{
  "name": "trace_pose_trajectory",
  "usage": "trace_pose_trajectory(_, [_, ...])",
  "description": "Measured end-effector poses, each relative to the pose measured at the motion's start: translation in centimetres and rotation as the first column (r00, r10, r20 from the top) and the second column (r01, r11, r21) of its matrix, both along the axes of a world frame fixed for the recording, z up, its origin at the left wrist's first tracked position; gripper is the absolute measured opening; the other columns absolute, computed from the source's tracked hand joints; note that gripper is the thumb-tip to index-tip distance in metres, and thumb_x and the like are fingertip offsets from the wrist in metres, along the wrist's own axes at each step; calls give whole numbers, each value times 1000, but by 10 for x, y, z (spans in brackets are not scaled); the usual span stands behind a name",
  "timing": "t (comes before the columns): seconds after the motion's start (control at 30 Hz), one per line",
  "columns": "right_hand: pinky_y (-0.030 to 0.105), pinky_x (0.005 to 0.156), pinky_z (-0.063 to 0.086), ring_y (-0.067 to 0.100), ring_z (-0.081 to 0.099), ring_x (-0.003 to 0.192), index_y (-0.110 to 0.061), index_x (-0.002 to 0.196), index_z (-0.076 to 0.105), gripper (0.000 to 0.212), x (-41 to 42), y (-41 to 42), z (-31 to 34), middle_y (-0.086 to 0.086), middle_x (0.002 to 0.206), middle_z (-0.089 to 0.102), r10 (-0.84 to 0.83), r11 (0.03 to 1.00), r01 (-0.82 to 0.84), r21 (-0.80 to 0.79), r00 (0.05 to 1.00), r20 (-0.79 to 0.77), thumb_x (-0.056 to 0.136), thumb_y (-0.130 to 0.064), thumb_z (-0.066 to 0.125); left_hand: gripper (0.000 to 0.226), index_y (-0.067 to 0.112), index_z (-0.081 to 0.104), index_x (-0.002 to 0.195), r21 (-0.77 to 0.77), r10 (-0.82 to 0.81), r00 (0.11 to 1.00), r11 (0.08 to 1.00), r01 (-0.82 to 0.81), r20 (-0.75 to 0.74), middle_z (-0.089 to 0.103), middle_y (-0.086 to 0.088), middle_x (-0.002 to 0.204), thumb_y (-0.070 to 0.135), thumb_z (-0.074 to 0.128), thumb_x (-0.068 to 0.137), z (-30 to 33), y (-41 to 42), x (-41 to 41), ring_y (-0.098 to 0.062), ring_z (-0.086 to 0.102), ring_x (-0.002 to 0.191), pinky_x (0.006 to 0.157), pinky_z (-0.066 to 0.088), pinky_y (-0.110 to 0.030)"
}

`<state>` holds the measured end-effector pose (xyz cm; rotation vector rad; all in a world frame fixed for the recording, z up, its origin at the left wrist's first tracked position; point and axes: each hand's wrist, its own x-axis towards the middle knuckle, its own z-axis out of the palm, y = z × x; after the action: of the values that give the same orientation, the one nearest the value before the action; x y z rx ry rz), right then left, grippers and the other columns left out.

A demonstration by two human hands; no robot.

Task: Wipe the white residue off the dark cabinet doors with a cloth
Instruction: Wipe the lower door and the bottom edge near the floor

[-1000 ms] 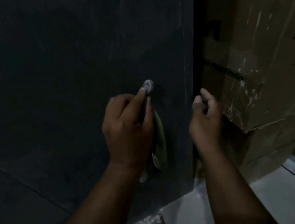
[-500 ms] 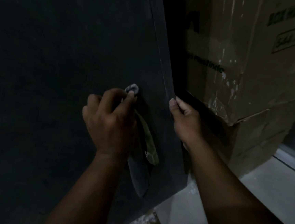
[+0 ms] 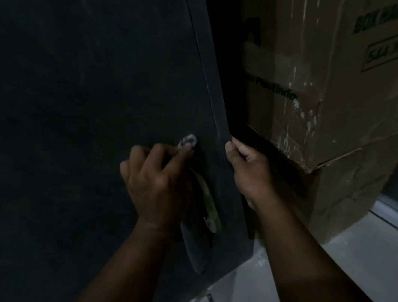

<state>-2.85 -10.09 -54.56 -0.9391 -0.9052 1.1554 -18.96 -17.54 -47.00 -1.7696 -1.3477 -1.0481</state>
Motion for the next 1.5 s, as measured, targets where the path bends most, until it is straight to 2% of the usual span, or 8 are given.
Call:
trace_pose_trajectory(0.23, [4, 86, 49, -22, 60, 99, -16, 139, 62, 40, 4, 3, -3, -24, 114, 66, -11, 1000, 11, 14, 999, 40, 101, -26, 64, 13, 33, 82, 101, -62, -3, 1000, 998, 4, 8, 67, 6, 89, 26, 77, 92, 25, 23, 42, -28, 52, 90, 78, 16, -34])
trace_pose_trajectory(0.5, [36, 112, 49, 5, 59, 128, -26, 132, 65, 33, 7, -2, -3, -9, 136, 66, 17, 1000, -17, 0, 999, 42, 100, -32, 66, 36, 23, 83, 105, -237, 36, 984, 968, -76, -172, 71, -3, 88, 18, 95, 71, -32, -6, 17, -36, 61, 80, 69, 39, -41])
trace_pose_trajectory(0.63, [30, 110, 49, -1, 60, 122, -26, 132, 66, 32, 9, -1, -3, -17, 127, 67, 23, 1000, -23, 1, 999, 49, 100, -29, 65, 19, 27, 83, 105, -82, 17, 997, 996, -23, -75, 68, -1, 87, 18, 81, 87, -8, 14, 24, -28, 46, 90, 75, 20, -36])
trace_pose_trajectory(0.8, [8, 91, 49, -20, 61, 100, -22, 133, 65, 33, 11, 3, -7, -33, 101, 66, 32, 999, -32, -3, 998, 59, 100, -23, 65, 17, 30, 82, 106, -17, 30, 999, 999, -31, -44, 69, 3, 90, 21, 77, 92, 6, 30, 40, -32, 57, 87, 78, 13, -32])
trace_pose_trajectory(0.97, [36, 117, 43, 9, 55, 134, -31, 129, 65, 27, 16, 7, -10, -8, 141, 63, 105, 994, -103, -37, 993, 48, 103, -28, 62, 34, 22, 81, 112, -152, -15, 982, 988, -15, -188, 70, -4, 91, 14, 86, 79, -40, 13, 28, -34, 60, 81, 71, 30, -38])
trace_pose_trajectory(1.2, [38, 119, 40, 11, 54, 136, -26, 134, 64, 30, 20, 5, -14, -4, 142, 63, 137, 990, -137, -44, 990, 4, 105, -22, 58, 24, 24, 81, 109, -114, 7, 982, 993, -30, -190, 65, -2, 86, 20, 80, 85, -40, 23, 38, -32, 58, 83, 71, 24, -38])
trace_pose_trajectory(1.37, [31, 115, 44, 5, 63, 124, -31, 122, 69, 27, 18, 5, -14, -17, 117, 72, 119, 992, -120, -45, 993, -20, 106, -14, 54, 19, 21, 80, 105, -99, -7, 984, 995, -10, -177, 63, -5, 85, 19, 66, 92, -44, 31, 56, -33, 57, 80, 69, 27, -40])
trace_pose_trajectory(1.5, [41, 119, 41, 17, 55, 136, -16, 139, 63, 34, 17, 3, -18, 0, 138, 66, 113, 993, -114, -38, 993, -23, 106, -17, 55, 28, 19, 80, 108, -206, -36, 974, 979, -11, -224, 64, -8, 84, 16, 82, 81, -68, 18, 44, -33, 58, 77, 66, 34, -38])
